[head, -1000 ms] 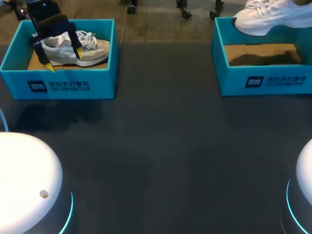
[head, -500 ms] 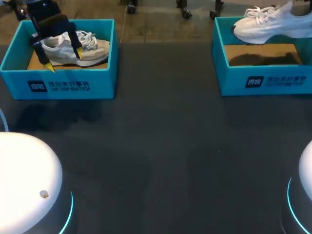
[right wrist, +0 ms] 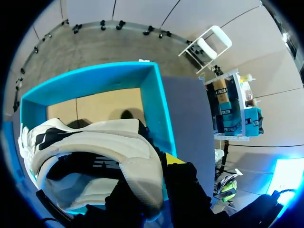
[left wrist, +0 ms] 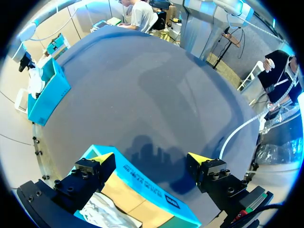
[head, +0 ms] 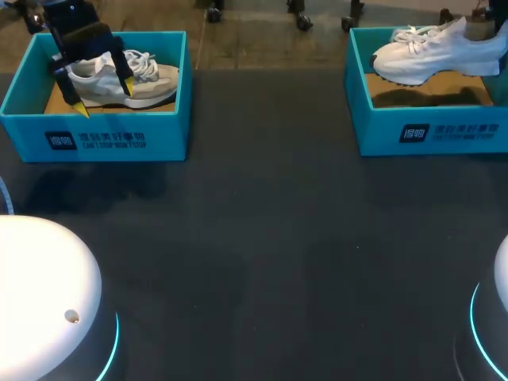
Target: Take the shoe out of the shoebox, open the shoe tongue, remove and reinsert the insole, then place the shoe into the shoebox
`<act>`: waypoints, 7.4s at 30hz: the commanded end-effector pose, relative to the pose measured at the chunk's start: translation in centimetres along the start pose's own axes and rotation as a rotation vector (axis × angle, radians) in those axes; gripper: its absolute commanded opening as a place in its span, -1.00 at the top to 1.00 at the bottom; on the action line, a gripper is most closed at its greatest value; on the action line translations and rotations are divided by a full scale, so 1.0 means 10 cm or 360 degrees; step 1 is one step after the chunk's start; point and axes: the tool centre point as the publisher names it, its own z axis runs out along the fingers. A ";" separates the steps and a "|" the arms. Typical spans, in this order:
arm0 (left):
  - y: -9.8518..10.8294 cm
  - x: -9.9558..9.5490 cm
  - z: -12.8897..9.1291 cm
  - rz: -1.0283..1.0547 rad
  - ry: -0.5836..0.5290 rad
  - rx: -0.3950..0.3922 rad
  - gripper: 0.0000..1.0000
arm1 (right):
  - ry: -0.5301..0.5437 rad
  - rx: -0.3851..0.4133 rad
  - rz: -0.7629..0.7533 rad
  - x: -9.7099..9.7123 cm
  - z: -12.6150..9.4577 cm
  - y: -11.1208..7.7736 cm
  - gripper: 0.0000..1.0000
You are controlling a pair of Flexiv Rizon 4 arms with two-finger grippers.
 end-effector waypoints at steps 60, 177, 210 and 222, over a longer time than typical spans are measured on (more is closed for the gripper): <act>0.01 0.00 0.00 0.0001 0.0004 -0.0001 -1.00 | 0.0136 0.0099 -0.0047 0.33 0.89 -0.85 1.00; 2.15 -0.42 -0.53 0.0906 0.0075 -0.0496 -1.00 | 0.0497 0.0128 0.0144 0.23 -0.78 -1.88 -1.00; 3.32 -0.71 -0.34 0.1185 0.0205 -0.0421 -1.00 | 0.0497 0.0128 0.0144 0.23 -0.78 -1.88 -1.00; 3.39 -0.76 -0.20 0.1160 0.0213 -0.0457 -1.00 | 0.0497 0.0128 0.0144 0.23 -0.78 -1.88 -1.00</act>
